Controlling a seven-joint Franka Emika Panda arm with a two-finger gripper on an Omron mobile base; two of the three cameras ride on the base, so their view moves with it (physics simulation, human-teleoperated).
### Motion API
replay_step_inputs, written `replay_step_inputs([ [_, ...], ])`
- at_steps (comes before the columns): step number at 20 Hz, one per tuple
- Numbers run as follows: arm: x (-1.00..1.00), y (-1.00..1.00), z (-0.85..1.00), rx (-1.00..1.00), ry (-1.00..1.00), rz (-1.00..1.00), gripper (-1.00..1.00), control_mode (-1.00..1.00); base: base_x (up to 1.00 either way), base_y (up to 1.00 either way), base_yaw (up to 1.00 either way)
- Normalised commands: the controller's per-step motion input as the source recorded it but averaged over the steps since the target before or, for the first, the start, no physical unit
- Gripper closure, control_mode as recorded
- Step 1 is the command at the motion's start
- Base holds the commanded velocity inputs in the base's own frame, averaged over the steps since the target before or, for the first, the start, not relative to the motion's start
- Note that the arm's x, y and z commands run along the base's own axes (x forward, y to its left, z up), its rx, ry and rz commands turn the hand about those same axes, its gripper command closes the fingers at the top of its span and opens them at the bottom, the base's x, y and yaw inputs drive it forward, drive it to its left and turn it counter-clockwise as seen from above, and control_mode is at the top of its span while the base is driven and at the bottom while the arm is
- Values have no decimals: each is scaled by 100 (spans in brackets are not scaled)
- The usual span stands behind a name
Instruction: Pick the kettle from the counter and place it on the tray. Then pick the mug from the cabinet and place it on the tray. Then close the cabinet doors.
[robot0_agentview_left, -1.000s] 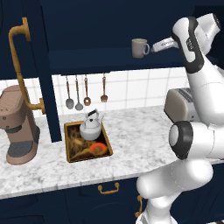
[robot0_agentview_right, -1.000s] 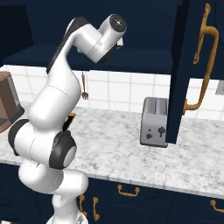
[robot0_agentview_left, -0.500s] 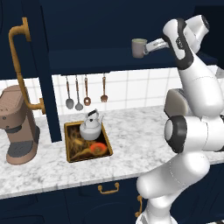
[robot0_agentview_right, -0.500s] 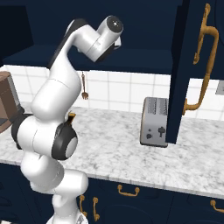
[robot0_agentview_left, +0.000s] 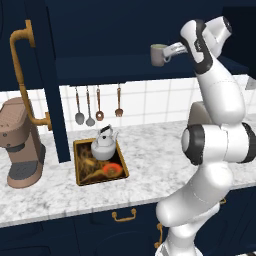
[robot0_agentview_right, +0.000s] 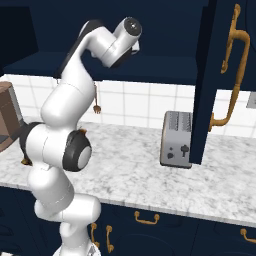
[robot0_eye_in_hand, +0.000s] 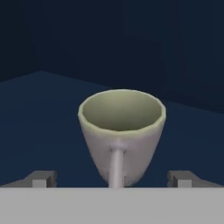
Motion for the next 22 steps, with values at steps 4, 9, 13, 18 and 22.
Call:
replay_step_inputs([
  [4,23,0,0,0,0,2,-100,-100,0,0,0],
  [9,12,-1,0,0,0,3,100,-100,0,0,0],
  [13,0,0,0,0,0,1,100,-100,0,0,0],
  [18,0,0,0,0,0,0,100,-100,0,0,0],
  [22,0,0,0,0,-1,0,100,-100,0,0,0],
])
